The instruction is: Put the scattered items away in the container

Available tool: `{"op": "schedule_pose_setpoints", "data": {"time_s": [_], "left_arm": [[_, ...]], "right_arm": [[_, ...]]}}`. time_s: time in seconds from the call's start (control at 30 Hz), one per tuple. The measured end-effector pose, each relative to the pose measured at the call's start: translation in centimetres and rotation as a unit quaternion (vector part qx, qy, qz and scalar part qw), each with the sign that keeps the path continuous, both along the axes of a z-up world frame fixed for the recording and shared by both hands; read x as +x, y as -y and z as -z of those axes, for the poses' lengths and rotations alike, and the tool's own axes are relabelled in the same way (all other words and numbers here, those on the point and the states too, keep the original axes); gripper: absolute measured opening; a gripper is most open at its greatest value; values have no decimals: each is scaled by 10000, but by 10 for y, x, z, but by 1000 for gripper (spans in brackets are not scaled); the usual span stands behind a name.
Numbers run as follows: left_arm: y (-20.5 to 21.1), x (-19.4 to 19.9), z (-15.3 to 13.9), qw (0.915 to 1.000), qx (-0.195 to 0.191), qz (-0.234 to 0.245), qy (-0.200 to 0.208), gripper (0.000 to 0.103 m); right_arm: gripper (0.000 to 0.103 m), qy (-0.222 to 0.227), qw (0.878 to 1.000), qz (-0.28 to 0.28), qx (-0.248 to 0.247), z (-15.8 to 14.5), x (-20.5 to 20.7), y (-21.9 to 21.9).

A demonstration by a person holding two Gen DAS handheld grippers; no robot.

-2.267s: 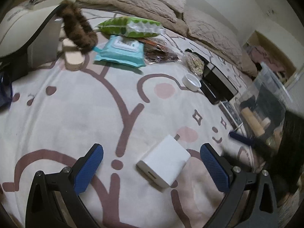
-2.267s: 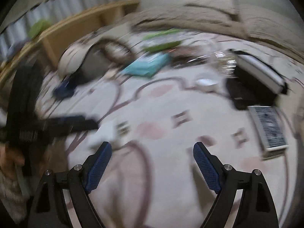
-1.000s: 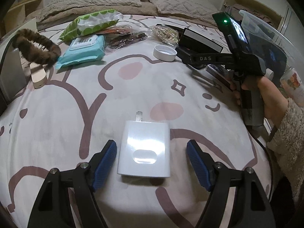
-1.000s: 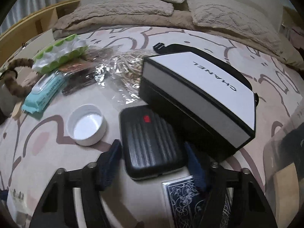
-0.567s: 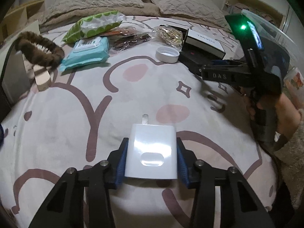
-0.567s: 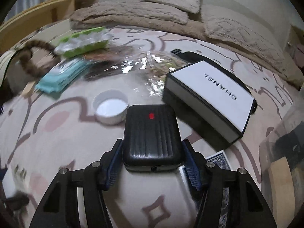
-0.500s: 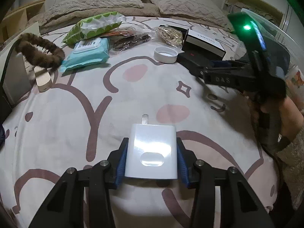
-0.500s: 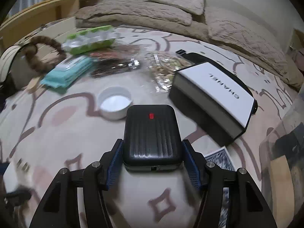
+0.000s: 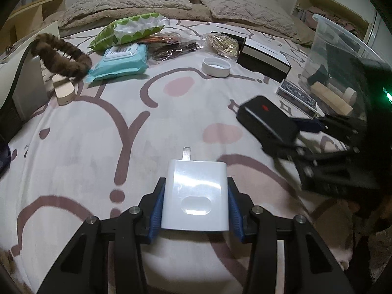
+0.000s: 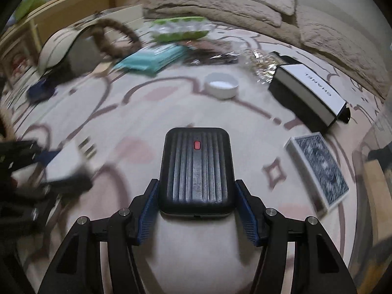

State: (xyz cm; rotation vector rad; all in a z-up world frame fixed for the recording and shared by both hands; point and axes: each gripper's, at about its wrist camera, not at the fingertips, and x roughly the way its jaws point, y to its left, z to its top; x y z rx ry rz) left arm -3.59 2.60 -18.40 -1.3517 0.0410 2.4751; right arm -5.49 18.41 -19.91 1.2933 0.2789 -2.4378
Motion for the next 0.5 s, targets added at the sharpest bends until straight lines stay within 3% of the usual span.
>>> {"op": "schedule_pose_setpoints", "data": {"time_s": [0.33,0.5], "left_arm": [[-8,34,-3,9984,-280,466,120,46],[-11,47,-4,9973,-337,640,123,46]], "right_arm": [[61,268,9983,-516,2,-2,65,-10],[61,245,9978,-611,111,-1,74,-10]]}}
